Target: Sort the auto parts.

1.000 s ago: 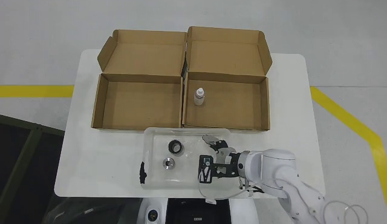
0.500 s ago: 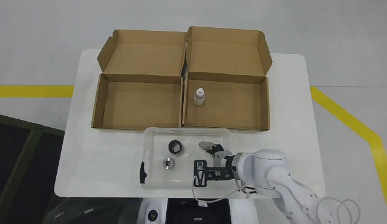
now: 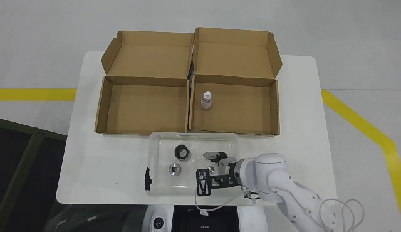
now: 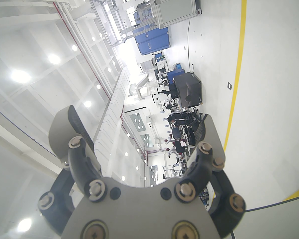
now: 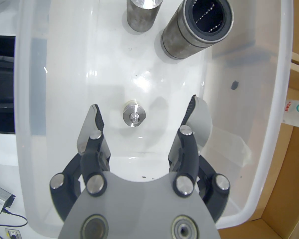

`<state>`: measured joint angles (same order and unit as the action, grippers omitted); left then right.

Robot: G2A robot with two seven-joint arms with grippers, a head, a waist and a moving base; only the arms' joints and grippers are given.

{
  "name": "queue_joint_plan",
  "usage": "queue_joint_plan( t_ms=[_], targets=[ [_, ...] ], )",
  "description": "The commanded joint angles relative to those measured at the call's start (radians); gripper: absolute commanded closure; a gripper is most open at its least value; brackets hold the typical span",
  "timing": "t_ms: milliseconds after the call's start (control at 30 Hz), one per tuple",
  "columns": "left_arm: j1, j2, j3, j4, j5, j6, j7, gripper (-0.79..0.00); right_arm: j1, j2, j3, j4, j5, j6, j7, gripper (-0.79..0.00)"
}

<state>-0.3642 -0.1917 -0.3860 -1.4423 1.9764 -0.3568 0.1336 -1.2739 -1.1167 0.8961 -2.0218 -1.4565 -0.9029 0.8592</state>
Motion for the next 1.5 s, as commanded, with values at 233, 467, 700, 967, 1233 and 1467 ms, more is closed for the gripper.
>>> queue_joint_plan(
  t_ms=[233, 467, 700, 967, 1233, 1467],
  targets=[
    [0.0, 0.0, 0.0, 0.0, 0.0, 0.0, 0.0, -0.785, 0.033, -0.003, -0.041, 0.027, 0.019, -0.002, 0.054, -0.468],
    [0.0, 0.0, 0.0, 0.0, 0.0, 0.0, 0.0, -0.785, 0.047, 0.004, -0.069, 0.024, 0.002, 0.012, 0.07, -0.379],
    [0.0, 0.0, 0.0, 0.0, 0.0, 0.0, 0.0, -0.785, 0.061, 0.014, -0.084, 0.027, 0.004, 0.022, 0.08, -0.311],
    [0.0, 0.0, 0.0, 0.0, 0.0, 0.0, 0.0, -0.785, 0.081, 0.02, -0.108, 0.033, 0.014, 0.028, 0.085, -0.132],
    [0.0, 0.0, 0.0, 0.0, 0.0, 0.0, 0.0, -0.785, 0.112, 0.023, -0.127, 0.036, 0.046, 0.022, 0.076, 0.0],
    [0.0, 0.0, 0.0, 0.0, 0.0, 0.0, 0.0, -0.785, 0.117, 0.025, -0.097, -0.023, 0.105, 0.043, 0.019, 0.0]
  ],
)
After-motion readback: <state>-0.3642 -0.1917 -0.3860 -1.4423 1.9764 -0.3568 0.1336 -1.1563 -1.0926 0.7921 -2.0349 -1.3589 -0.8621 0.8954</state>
